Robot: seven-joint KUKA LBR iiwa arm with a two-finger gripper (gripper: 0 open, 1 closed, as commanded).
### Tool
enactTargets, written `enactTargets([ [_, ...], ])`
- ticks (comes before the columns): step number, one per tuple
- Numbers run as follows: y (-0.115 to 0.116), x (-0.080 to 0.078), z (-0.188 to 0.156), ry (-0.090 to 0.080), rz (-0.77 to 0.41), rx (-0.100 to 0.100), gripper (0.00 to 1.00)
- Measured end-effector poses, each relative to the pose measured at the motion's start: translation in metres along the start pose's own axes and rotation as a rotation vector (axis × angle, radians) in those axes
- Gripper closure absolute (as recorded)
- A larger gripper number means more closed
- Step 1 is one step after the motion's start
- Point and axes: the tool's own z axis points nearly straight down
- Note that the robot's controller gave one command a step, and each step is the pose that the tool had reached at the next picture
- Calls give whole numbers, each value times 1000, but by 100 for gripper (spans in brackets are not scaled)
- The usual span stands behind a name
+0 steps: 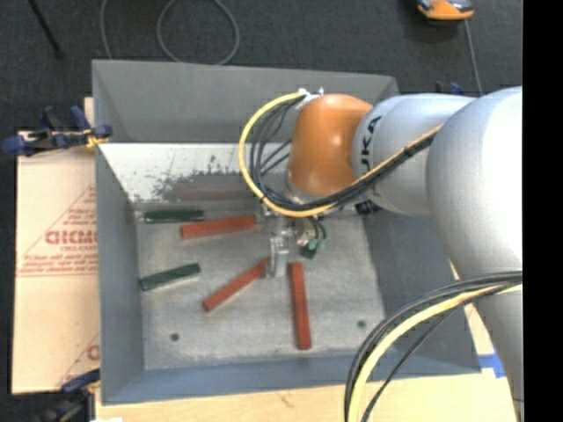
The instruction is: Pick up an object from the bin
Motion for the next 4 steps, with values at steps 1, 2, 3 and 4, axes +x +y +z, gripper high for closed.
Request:
enactTargets([
  [1, -35, 33, -2, 8, 81, 1, 0],
  [2, -34, 32, -2, 6, 82, 0, 100],
  [3, -34, 33, -2, 7, 83, -1, 0],
  [4, 55, 51, -6, 9, 241, -3, 0],
])
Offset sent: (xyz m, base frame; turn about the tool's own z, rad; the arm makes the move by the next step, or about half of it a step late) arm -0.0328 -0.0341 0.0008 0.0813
